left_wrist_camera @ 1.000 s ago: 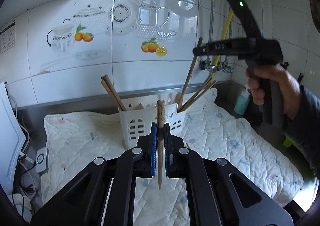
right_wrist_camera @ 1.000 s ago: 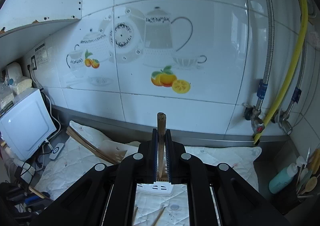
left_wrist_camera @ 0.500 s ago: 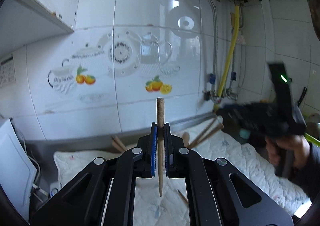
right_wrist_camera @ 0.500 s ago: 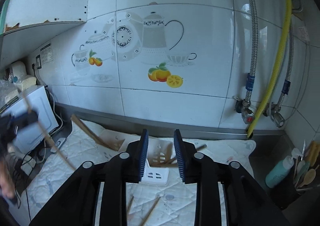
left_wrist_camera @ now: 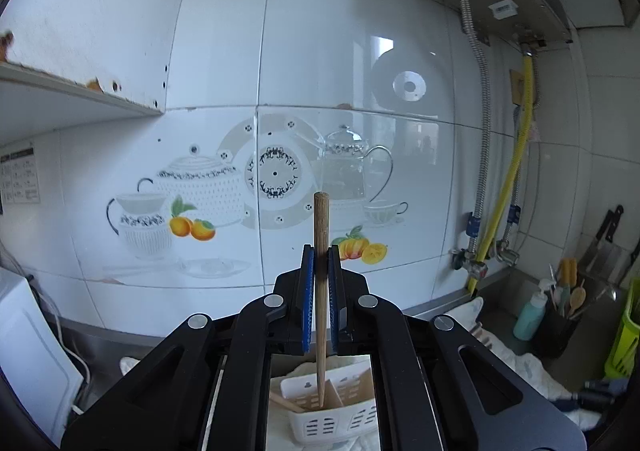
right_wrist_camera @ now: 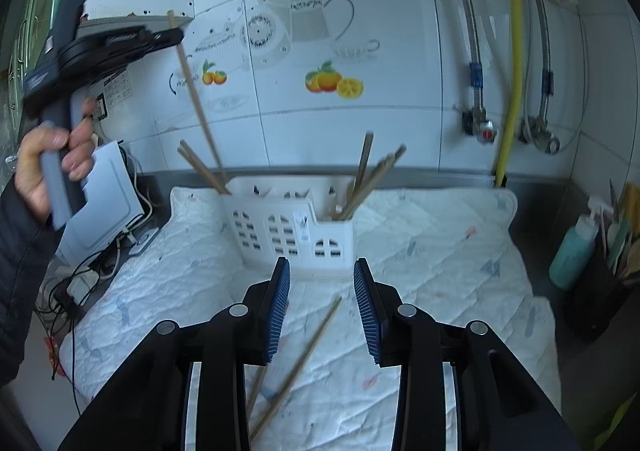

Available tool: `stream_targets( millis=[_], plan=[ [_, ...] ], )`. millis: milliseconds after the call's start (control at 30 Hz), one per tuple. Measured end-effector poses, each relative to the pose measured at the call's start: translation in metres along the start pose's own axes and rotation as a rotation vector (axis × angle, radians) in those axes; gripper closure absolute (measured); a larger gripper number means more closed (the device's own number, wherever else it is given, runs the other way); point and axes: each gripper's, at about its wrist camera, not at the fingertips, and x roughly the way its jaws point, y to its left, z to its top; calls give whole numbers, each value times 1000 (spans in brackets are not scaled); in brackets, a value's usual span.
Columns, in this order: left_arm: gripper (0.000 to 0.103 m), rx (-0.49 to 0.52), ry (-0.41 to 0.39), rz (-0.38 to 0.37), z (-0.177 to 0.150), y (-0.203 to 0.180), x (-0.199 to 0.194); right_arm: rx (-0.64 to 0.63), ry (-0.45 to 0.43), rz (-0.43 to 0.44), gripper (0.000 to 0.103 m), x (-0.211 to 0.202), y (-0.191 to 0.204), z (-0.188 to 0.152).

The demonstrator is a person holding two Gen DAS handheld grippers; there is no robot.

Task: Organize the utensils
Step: 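Open the right tool over the holder while the left tool releases its chopstick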

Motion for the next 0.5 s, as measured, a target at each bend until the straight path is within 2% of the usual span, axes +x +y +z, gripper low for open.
stream_targets(
  millis=[267,500],
  plan=[
    [98,-72,69,31,-27,10,42,20,46,-12,70,7,-3,-33],
    [98,-102,145,39,-53,18,60,34,74,-5,70,12,1,-51]
  ],
)
